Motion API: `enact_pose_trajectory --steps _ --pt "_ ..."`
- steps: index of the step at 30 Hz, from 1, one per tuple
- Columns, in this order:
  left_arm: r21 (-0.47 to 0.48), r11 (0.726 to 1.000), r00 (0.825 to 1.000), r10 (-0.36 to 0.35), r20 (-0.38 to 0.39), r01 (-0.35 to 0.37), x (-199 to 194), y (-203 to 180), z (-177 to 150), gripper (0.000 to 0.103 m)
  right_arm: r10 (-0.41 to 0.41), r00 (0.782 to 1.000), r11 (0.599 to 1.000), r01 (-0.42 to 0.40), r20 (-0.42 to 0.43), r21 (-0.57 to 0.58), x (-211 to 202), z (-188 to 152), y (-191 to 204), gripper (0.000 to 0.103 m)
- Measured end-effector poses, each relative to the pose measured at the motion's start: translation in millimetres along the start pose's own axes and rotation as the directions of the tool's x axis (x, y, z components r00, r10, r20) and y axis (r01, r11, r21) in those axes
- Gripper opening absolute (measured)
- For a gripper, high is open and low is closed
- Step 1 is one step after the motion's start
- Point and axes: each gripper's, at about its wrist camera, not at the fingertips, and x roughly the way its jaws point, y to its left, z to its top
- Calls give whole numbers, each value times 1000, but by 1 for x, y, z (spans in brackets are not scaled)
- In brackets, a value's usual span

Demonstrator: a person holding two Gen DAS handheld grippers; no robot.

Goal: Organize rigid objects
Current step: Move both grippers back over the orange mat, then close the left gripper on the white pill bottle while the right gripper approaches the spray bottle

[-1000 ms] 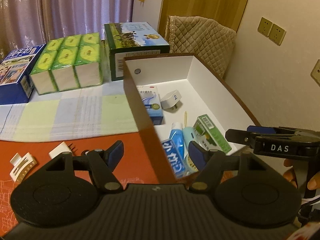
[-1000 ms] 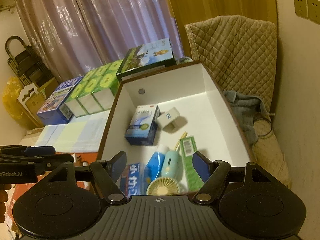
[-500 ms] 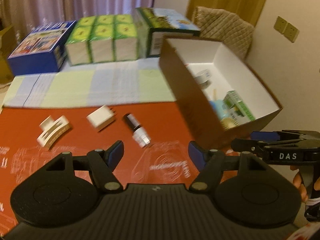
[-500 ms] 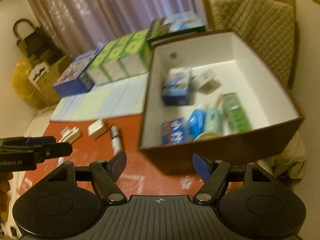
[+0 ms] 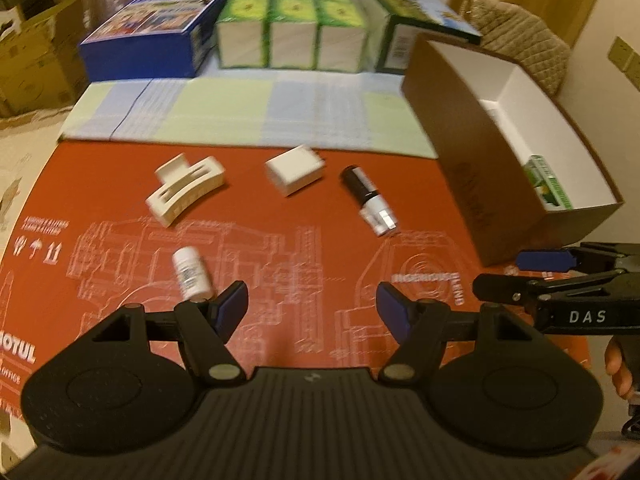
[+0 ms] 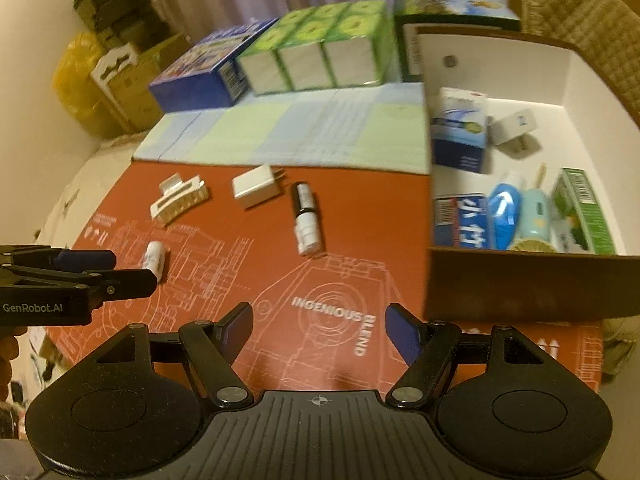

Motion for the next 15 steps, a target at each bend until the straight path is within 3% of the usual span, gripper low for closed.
enact_pose_trajectory --steps 15 --pt "-94 991 994 90 -61 -96 23 47 -17 66 -26 998 993 19 -62 -117 50 8 34 70"
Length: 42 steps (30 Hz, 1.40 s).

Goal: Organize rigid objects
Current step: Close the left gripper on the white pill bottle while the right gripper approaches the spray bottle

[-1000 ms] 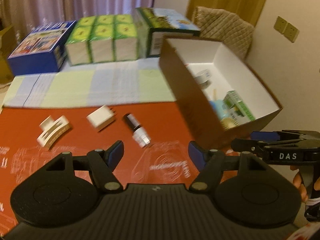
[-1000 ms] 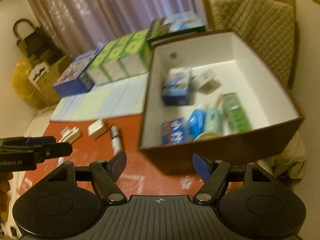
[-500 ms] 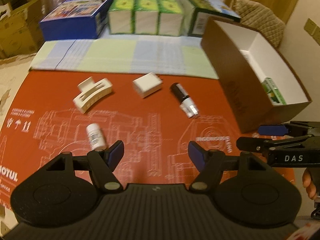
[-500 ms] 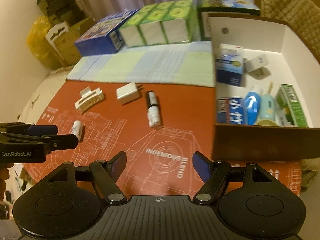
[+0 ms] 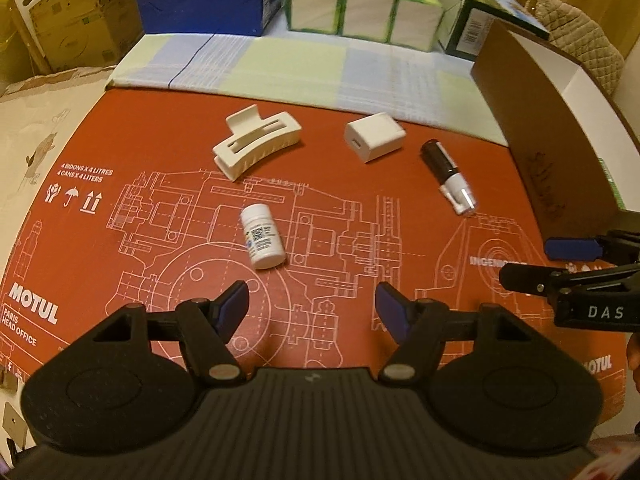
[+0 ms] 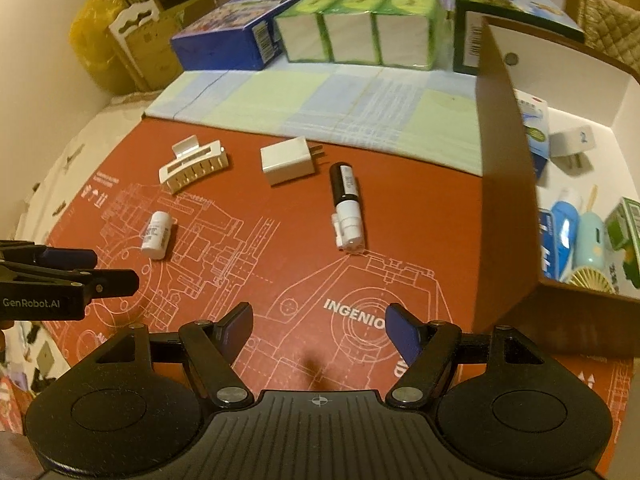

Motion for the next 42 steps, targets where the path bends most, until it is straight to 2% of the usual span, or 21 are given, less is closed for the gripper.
enact_pose_trajectory --steps 5,22,33,37,42 --pt "-5 1000 1000 20 -6 -20 9 3 2 62 -17 1000 999 16 -5 -28 14 5 7 70" --pt "-11 998 998 66 -16 -66 38 14 14 62 -60 998 998 58 -35 -38 46 17 7 70" --pt "-44 998 998 47 35 -46 48 28 23 60 -82 997 996 81 -9 -40 55 35 0 70" --pt "-66 997 999 45 24 -43 55 34 25 60 -83 997 996 83 -7 -29 59 38 -3 70" --pt "-55 998 999 44 10 -44 66 35 28 50 -83 997 996 83 -7 -18 63 42 -8 70"
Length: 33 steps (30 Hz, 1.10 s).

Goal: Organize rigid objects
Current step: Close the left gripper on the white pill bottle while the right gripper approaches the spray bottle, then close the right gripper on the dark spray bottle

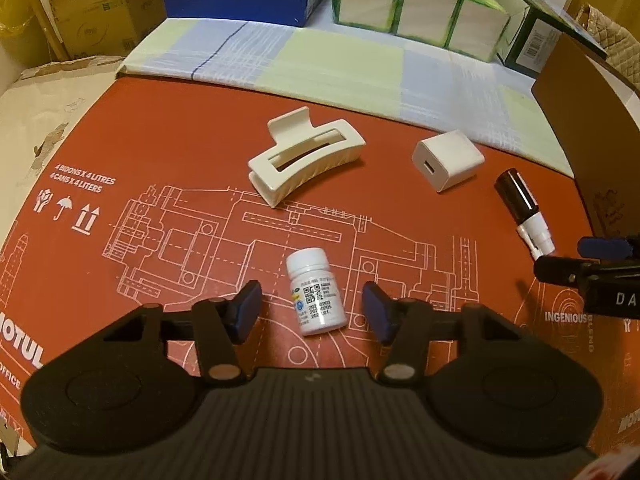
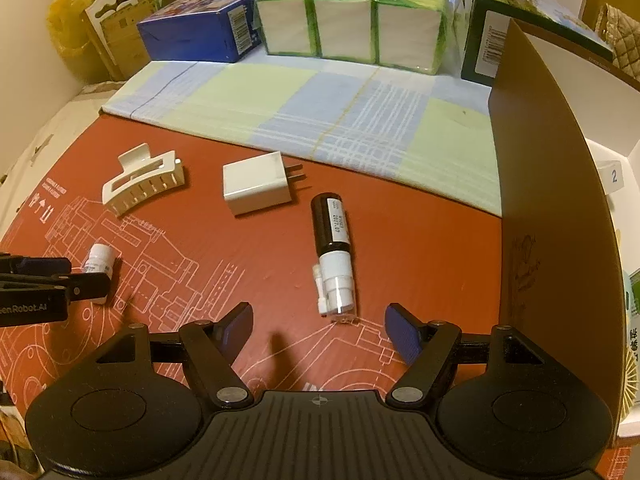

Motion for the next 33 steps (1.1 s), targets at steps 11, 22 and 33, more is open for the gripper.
enact_pose_trajectory --steps 11,22,33 --pt "80 997 1000 7 -1 -7 13 -6 5 23 -16 999 1000 16 46 4 10 12 -6 70" --pt "90 996 1000 11 -6 -10 18 -8 15 23 -39 998 999 39 44 -5 33 22 -12 47" --pt "91 996 1000 14 -6 -13 20 -9 18 23 -10 999 999 12 42 -53 42 24 -7 20"
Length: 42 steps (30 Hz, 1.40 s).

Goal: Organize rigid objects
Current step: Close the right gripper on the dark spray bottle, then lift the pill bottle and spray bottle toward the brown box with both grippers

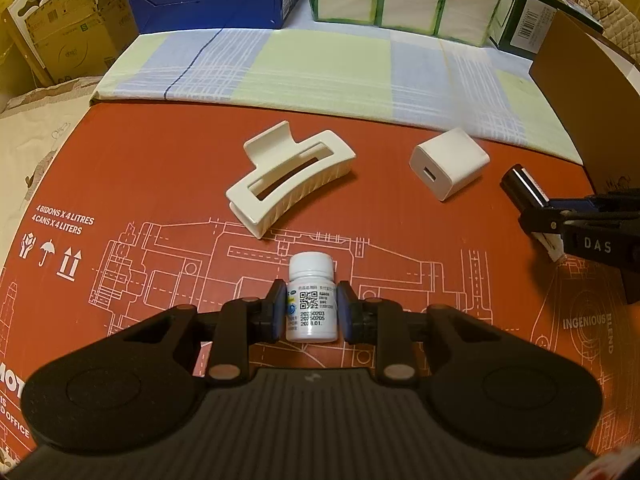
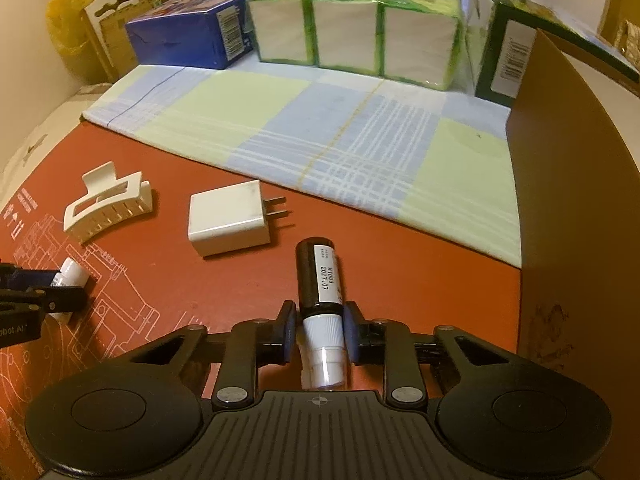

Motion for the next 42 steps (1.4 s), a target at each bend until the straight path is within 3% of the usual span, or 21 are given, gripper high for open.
enact_pose_trajectory --steps 19,42 --pt "-1 1000 1000 11 7 -11 -10 -1 -10 23 48 999 999 -48 2 7 -17 -8 8 20" --pt "13 1000 998 -20 55 20 -46 -9 -23 23 101 993 994 -103 52 27 -67 -29 22 20"
